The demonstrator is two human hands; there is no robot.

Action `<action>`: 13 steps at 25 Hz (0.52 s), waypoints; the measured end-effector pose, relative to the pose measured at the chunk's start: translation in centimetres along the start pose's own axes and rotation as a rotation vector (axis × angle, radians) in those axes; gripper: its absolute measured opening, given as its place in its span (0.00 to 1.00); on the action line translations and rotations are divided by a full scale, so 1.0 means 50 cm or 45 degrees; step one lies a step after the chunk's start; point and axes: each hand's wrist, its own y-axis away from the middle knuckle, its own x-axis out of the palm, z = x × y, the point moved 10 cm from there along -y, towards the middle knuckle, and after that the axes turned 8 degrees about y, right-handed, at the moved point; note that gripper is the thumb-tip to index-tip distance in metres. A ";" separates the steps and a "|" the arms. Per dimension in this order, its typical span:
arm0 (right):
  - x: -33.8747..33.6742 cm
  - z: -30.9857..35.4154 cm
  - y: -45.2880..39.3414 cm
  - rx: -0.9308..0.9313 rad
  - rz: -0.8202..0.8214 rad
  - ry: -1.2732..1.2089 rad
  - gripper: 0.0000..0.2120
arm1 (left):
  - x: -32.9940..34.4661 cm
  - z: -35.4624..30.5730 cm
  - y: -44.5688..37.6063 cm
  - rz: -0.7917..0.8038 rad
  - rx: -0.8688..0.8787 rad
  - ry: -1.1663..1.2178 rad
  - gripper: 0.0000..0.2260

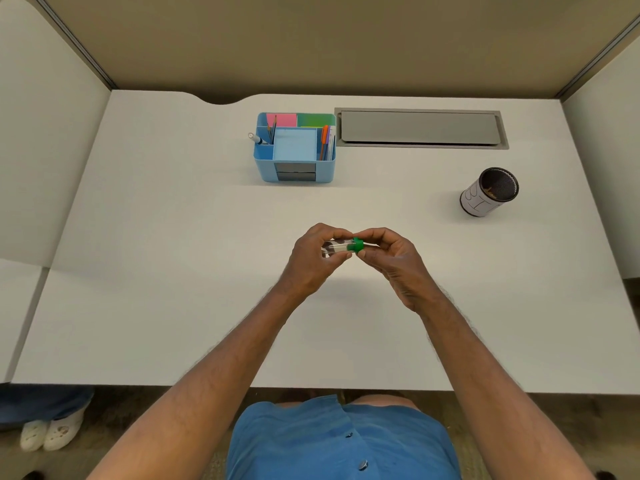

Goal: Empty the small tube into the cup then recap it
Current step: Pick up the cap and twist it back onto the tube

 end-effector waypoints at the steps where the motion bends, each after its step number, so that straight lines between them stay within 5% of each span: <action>1: -0.001 0.000 0.002 -0.005 0.003 -0.004 0.14 | 0.002 0.000 0.001 0.000 0.005 0.001 0.14; 13: -0.011 -0.008 0.007 0.032 -0.005 -0.011 0.14 | 0.009 -0.009 0.005 -0.002 0.064 0.030 0.14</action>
